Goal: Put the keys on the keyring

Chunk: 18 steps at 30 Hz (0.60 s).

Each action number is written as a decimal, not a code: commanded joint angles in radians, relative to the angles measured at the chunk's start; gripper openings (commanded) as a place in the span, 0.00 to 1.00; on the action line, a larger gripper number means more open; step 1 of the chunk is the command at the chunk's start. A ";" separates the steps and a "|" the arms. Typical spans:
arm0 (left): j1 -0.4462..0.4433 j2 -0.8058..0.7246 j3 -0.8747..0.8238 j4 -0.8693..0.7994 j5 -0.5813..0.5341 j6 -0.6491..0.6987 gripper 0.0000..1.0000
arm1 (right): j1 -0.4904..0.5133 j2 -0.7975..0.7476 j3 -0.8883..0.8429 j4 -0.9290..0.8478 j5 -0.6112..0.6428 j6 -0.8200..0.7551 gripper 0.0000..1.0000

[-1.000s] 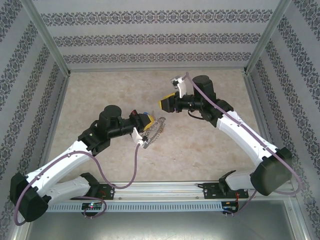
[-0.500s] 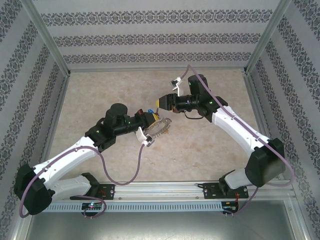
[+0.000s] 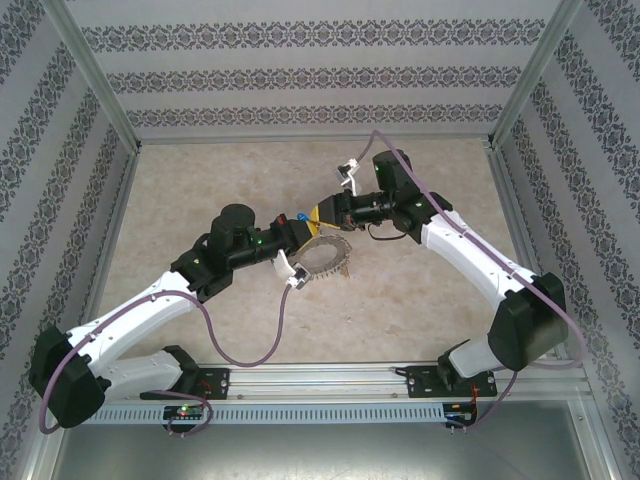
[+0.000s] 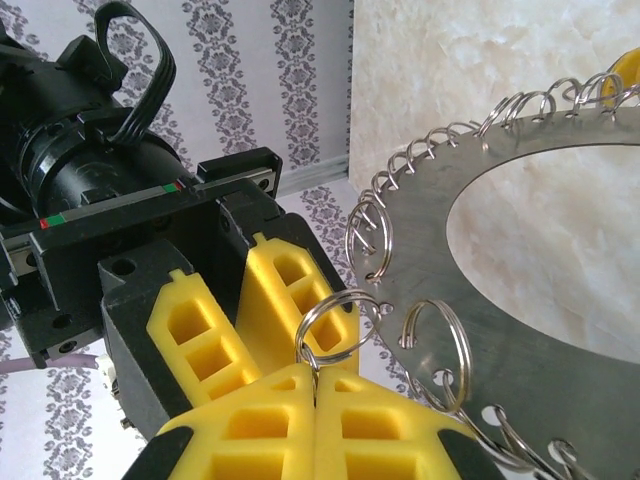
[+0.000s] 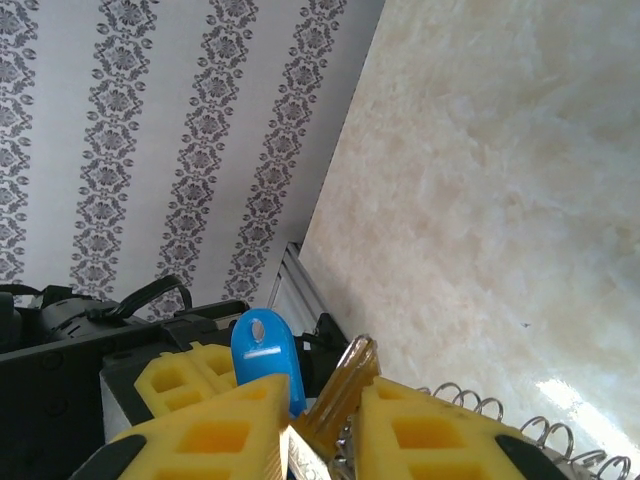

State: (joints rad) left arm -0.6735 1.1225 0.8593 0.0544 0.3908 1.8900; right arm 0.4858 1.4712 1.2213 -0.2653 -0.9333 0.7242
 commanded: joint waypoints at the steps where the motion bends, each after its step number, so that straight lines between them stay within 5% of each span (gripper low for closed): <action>1: -0.011 0.003 0.038 0.102 -0.009 -0.030 0.00 | 0.010 0.021 0.025 0.009 -0.061 0.010 0.23; 5: -0.011 0.005 0.041 0.090 -0.010 -0.021 0.00 | 0.011 0.022 0.029 0.026 -0.080 0.008 0.18; 9: -0.011 0.003 0.039 0.093 -0.016 -0.025 0.00 | 0.011 0.020 0.030 0.042 -0.105 -0.007 0.01; 18: -0.011 -0.003 0.040 0.082 -0.040 -0.054 0.00 | 0.002 -0.017 0.016 0.097 -0.052 -0.029 0.00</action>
State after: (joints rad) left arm -0.6735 1.1286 0.8593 0.0624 0.3649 1.8534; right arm 0.4732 1.4837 1.2316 -0.2070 -0.9653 0.7177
